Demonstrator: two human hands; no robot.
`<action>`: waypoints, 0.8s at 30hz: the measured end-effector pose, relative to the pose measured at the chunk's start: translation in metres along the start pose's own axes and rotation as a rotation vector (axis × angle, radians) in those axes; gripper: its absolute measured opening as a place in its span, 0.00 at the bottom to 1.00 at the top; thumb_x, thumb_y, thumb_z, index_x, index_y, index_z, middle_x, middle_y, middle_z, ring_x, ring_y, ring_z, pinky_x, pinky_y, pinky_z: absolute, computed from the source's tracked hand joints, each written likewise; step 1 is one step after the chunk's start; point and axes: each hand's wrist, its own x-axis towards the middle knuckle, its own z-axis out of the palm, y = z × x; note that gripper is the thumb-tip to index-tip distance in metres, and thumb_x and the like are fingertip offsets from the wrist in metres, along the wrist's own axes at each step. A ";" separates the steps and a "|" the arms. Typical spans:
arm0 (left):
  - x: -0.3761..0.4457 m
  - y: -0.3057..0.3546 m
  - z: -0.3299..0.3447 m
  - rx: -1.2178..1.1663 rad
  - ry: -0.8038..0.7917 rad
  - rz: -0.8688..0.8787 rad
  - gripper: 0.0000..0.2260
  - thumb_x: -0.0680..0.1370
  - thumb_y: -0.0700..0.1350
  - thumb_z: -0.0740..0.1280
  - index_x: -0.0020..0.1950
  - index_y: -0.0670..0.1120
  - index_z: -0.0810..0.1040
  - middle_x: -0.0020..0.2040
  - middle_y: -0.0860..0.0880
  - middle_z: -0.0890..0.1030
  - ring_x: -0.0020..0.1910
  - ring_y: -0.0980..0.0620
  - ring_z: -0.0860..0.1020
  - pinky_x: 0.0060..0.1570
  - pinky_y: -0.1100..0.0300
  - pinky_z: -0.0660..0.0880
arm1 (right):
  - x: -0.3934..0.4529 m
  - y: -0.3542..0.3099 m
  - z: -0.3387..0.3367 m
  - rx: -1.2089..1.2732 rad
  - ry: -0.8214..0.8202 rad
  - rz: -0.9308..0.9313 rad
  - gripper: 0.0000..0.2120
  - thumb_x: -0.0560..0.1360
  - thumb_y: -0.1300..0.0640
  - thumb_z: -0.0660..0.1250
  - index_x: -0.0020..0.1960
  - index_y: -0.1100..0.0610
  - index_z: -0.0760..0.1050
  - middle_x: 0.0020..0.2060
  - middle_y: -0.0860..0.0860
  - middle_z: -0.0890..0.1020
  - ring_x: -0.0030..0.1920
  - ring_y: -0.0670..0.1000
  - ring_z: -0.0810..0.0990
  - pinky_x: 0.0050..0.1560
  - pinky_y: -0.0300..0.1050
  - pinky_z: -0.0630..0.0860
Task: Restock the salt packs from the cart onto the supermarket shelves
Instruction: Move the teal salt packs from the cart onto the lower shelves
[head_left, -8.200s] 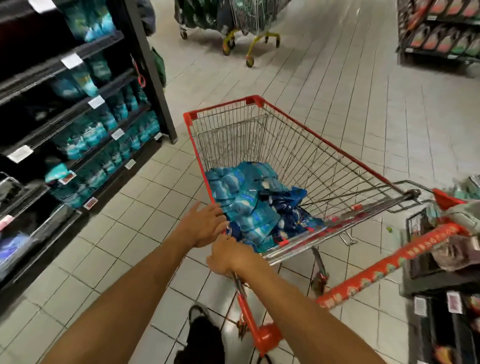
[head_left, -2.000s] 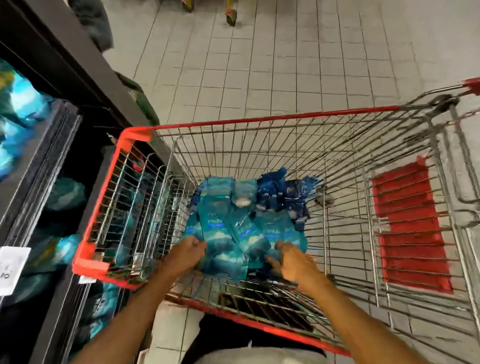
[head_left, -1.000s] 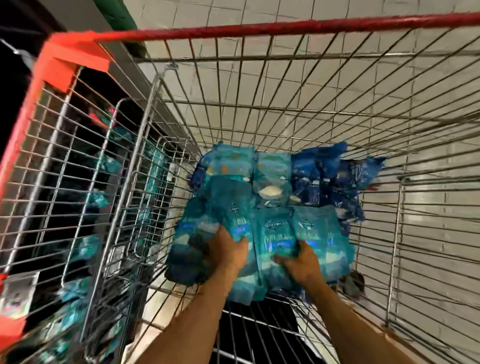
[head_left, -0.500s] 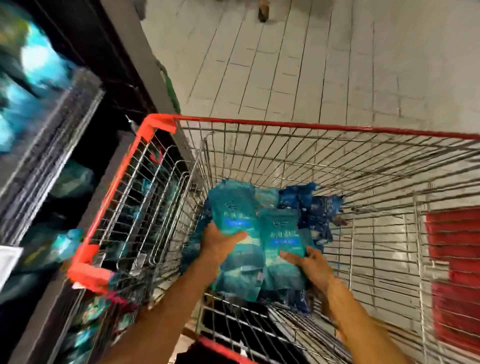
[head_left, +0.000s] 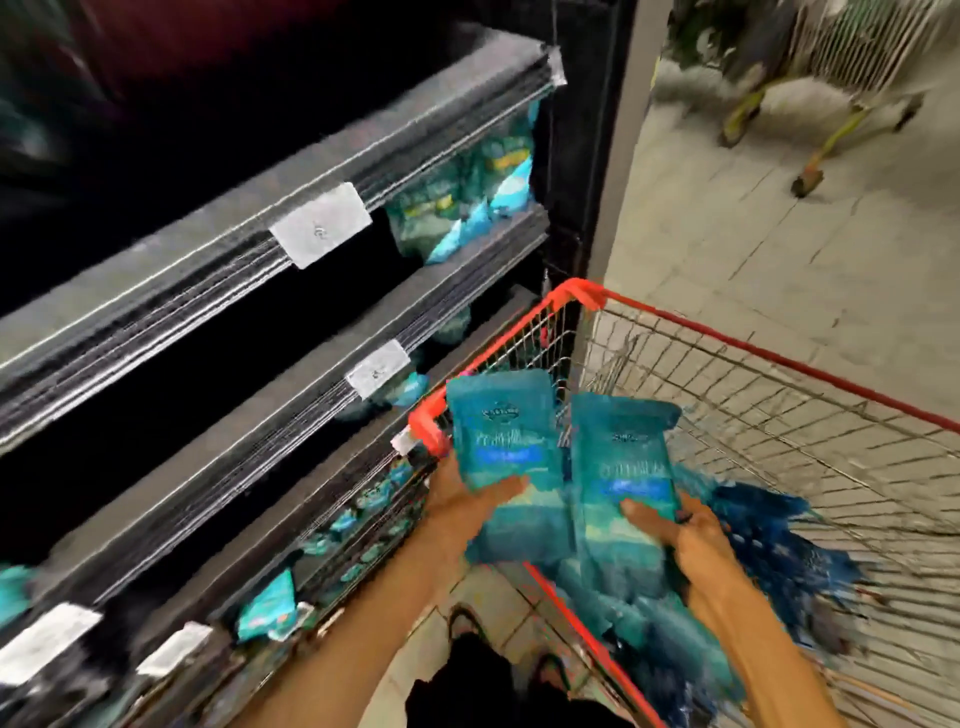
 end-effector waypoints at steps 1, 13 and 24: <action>-0.007 -0.004 -0.015 -0.022 0.036 -0.007 0.18 0.71 0.32 0.75 0.58 0.42 0.77 0.55 0.41 0.83 0.54 0.42 0.82 0.55 0.50 0.78 | -0.002 -0.001 0.014 -0.022 -0.061 0.002 0.10 0.66 0.64 0.76 0.47 0.57 0.81 0.38 0.48 0.88 0.43 0.47 0.87 0.50 0.46 0.83; -0.059 -0.094 -0.204 -0.203 0.267 -0.087 0.19 0.68 0.39 0.79 0.58 0.47 0.82 0.52 0.50 0.86 0.53 0.51 0.84 0.57 0.55 0.79 | -0.023 0.059 0.200 -0.174 -0.463 0.132 0.22 0.61 0.54 0.81 0.54 0.53 0.84 0.51 0.58 0.86 0.50 0.60 0.86 0.44 0.52 0.83; -0.037 -0.167 -0.277 -0.297 0.333 -0.133 0.11 0.69 0.42 0.78 0.47 0.56 0.85 0.47 0.56 0.86 0.44 0.61 0.84 0.36 0.72 0.76 | -0.017 0.132 0.277 -0.205 -0.526 0.276 0.20 0.67 0.57 0.77 0.58 0.55 0.82 0.54 0.59 0.85 0.53 0.61 0.85 0.49 0.59 0.83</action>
